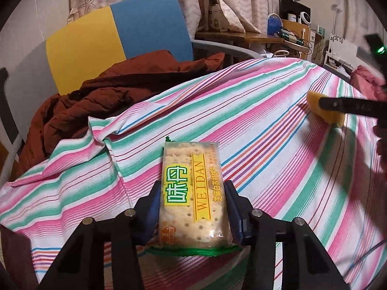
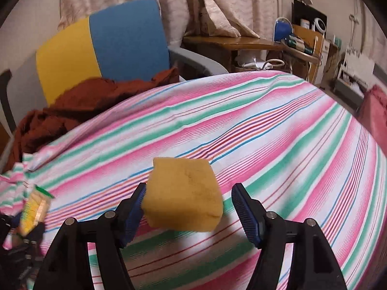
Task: Organize objects
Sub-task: 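Grasp the yellow sponge with the right tool while the left tool grasps the WEIDAN cracker packet, then carry the cracker packet with the left tool while the right tool carries the sponge to the tray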
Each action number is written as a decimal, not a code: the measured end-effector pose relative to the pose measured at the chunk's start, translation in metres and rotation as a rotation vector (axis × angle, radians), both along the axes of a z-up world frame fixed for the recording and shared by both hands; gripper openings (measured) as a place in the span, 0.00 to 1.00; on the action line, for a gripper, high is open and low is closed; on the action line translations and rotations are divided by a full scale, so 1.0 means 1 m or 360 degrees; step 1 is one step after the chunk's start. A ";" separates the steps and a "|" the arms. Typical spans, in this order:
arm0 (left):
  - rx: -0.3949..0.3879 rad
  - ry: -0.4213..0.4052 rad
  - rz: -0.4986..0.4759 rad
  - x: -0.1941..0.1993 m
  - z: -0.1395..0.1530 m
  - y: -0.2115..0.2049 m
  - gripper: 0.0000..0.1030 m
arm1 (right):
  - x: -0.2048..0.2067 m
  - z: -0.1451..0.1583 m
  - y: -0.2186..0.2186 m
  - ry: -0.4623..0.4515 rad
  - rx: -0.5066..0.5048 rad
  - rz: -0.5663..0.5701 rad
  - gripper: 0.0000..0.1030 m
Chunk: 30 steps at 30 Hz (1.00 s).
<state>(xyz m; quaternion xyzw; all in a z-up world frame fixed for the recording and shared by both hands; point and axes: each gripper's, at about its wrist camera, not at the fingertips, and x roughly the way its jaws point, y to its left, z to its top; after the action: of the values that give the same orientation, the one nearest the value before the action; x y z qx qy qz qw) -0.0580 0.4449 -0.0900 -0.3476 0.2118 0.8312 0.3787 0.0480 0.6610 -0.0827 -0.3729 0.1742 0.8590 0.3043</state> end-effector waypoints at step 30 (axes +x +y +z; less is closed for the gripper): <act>0.0160 0.0274 0.0111 0.056 0.024 -0.072 0.48 | 0.008 0.006 -0.113 0.0013 0.0320 0.0092 0.56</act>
<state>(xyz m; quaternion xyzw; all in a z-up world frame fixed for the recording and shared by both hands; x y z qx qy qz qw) -0.0017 0.3727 -0.0663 -0.2627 0.1892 0.8803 0.3469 0.0561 0.5479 -0.0770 -0.3418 0.0776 0.8821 0.3146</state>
